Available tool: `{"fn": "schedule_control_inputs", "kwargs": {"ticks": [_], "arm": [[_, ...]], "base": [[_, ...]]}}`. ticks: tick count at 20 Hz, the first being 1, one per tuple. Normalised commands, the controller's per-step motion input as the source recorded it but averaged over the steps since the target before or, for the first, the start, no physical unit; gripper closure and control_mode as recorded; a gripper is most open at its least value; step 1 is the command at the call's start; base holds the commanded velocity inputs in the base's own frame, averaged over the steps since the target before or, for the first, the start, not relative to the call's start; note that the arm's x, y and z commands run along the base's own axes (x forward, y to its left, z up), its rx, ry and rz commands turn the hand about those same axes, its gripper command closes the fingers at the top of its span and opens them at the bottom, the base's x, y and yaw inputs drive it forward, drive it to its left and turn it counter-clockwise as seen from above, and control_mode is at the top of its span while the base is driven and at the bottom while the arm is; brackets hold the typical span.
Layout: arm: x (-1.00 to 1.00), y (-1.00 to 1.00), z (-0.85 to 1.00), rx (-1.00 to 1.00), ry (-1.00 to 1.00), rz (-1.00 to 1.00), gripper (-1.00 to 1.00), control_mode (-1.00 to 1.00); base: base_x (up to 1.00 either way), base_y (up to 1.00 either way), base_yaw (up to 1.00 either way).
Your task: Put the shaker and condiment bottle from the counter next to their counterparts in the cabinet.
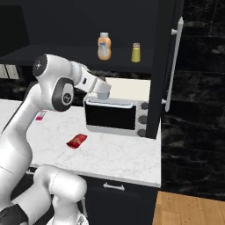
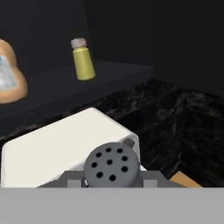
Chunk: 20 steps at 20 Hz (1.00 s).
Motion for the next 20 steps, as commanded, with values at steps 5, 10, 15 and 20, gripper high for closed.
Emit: {"fn": "schedule_control_inputs", "kwargs": {"ticks": [5, 10, 15, 20], "arm": [[0.02, -0.14, 0.42, 0.10, 0.01, -0.13, 1.00, -1.00], [0.00, -0.39, 0.00, 0.23, -0.02, 0.00, 1.00, -1.00], [0.00, -0.08, 0.02, 0.05, -0.12, 0.00, 1.00, -1.00], [0.00, 0.00, 0.20, -0.01, -0.19, 0.00, 1.00, -1.00]], "base": [[0.00, 0.00, 0.00], [0.00, 0.00, 0.00], [0.00, 0.00, 0.00], [0.00, 0.00, 0.00]]}}
